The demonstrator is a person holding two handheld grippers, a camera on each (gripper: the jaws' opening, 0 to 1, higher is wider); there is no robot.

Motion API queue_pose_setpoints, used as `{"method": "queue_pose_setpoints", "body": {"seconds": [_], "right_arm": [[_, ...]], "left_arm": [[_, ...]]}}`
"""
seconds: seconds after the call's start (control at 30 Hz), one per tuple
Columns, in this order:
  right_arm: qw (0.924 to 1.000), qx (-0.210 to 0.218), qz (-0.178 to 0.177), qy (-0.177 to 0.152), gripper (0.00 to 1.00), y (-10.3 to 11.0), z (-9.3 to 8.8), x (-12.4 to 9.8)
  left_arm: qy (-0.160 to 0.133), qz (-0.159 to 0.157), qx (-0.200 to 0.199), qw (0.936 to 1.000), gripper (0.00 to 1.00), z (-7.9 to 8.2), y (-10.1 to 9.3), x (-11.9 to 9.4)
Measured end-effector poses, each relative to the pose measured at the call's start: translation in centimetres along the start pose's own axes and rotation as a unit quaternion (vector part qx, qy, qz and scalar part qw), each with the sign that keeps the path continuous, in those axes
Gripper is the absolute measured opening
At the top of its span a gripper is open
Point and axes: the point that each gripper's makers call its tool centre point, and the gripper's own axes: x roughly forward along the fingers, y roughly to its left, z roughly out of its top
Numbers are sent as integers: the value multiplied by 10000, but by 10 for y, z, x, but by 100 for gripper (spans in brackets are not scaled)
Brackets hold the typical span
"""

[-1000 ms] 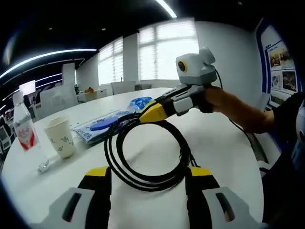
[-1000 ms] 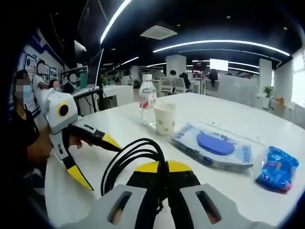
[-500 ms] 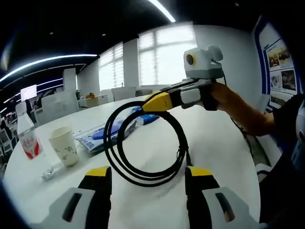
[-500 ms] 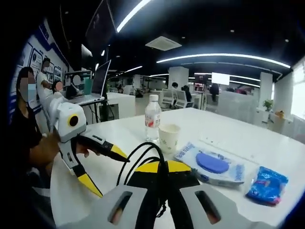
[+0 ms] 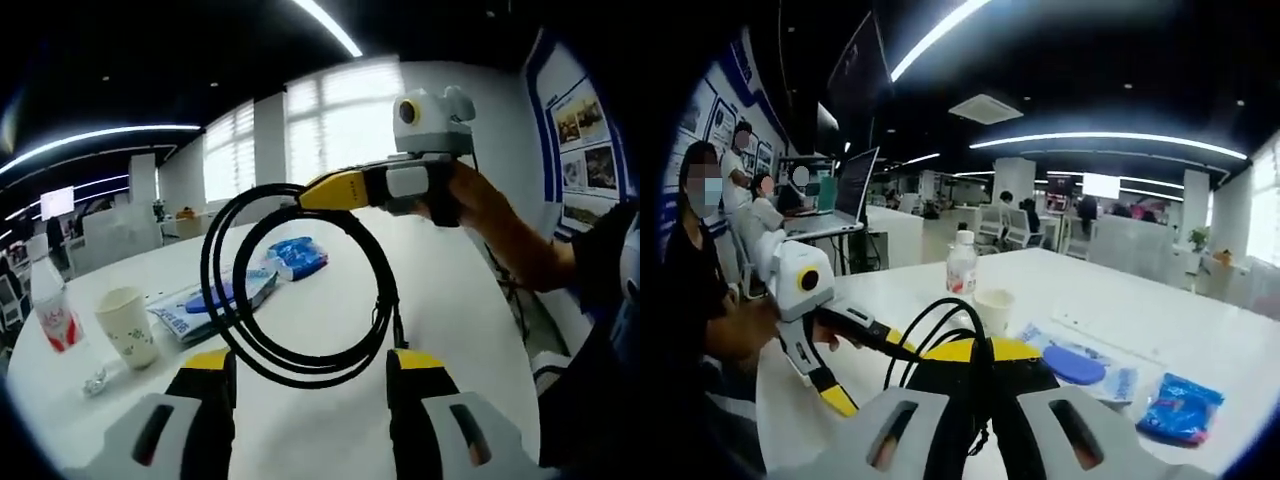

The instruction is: Arrange the tabletop items into an orderly group along one side of the table until the central work area is clear of visible clutter.

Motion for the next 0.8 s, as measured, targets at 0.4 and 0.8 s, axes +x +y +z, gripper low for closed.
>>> {"method": "queue_pose_setpoints", "body": {"seconds": [0.4,0.8], "right_arm": [[9997,9,-239,-28,0,-20,0,-13],[9988,24,-496,-45,0,-39,-2,-37]], "left_arm": [[-116,1,211,9997,54,20,-3,5],[-125,-196,373,9990,54,35,-20,23]]}}
